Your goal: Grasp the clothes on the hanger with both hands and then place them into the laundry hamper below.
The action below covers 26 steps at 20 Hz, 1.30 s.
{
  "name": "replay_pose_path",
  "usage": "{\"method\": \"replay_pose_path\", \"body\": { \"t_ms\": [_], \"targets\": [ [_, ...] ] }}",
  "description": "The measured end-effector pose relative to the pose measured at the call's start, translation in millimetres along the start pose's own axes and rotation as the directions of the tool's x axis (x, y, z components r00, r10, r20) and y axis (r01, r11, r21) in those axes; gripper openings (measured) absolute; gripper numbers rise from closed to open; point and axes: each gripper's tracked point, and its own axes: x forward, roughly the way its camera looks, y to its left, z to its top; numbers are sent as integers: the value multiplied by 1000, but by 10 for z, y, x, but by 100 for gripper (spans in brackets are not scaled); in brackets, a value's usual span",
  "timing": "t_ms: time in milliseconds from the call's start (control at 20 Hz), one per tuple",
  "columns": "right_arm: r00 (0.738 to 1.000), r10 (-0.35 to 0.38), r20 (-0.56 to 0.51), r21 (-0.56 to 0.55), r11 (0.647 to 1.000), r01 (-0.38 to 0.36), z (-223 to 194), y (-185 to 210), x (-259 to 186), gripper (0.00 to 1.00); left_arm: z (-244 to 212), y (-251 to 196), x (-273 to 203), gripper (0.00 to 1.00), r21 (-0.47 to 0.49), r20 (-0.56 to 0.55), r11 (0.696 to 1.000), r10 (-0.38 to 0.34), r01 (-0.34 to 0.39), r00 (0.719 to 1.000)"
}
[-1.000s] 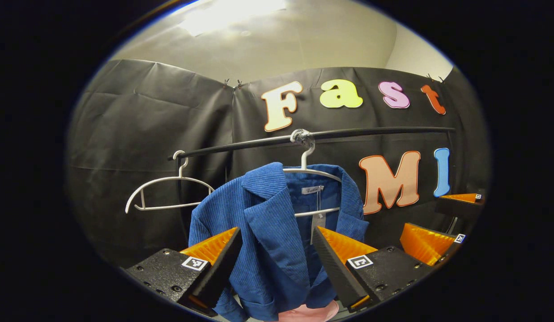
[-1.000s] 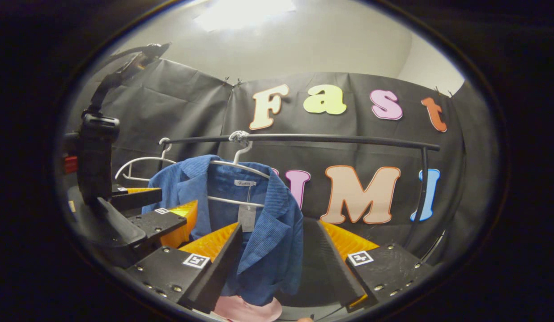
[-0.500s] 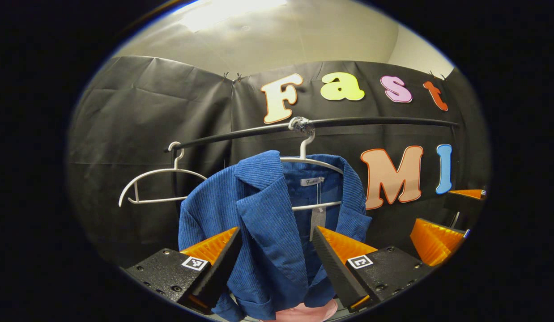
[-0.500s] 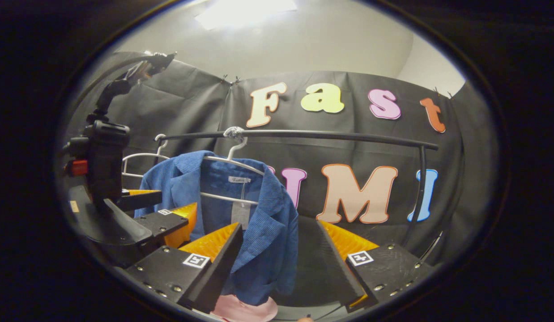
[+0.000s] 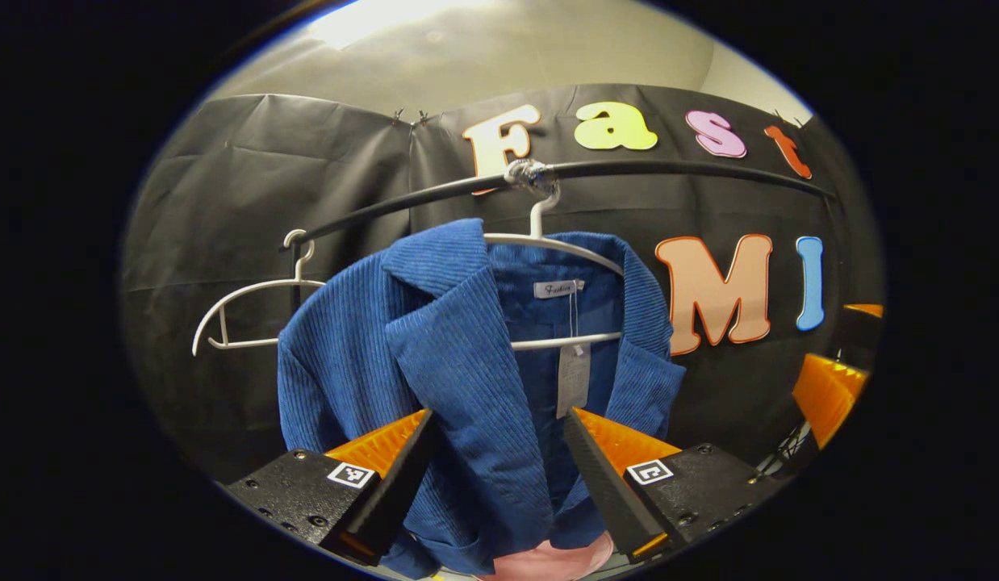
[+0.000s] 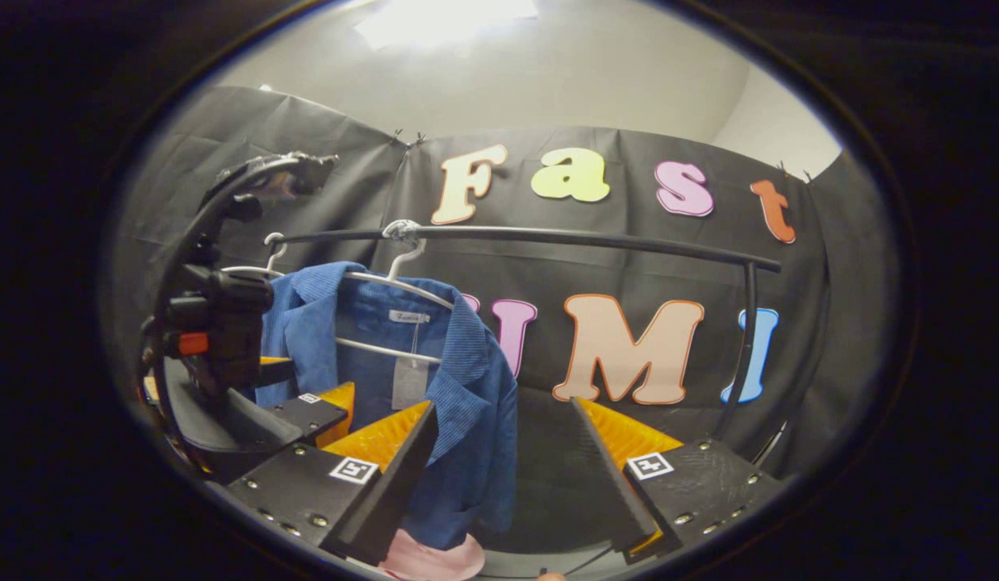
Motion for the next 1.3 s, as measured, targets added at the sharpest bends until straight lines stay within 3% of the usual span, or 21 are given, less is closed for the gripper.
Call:
{"method": "replay_pose_path", "body": {
  "t_ms": [300, 500, 750, 950, 1300],
  "targets": [
    [1000, 9, -19, -9, 1000, -9, -95, -26, 157, 97, -109, 44, 162, 95, 24, -28, 999, 33, -32, 999],
    [999, 26, -24, -4, 1000, -26, -142, 8, 240, 94, -139, 70, 207, 71, 30, -40, 999, 40, -39, 998],
    [998, 58, -30, 3, 998, -58, -184, 86, 295, 94, -156, 56, 211, 30, 18, -52, 1000, 12, -12, 999],
    [996, 80, -32, 13, 997, -80, -193, 130, 341, 94, -171, 135, 194, 4, 26, -59, 999, 25, -24, 998],
    [991, 127, -43, 41, 991, -125, -274, 292, 423, 95, 10, 136, 25, 0, 71, -16, 997, -12, 13, 1000]
  ]
}}
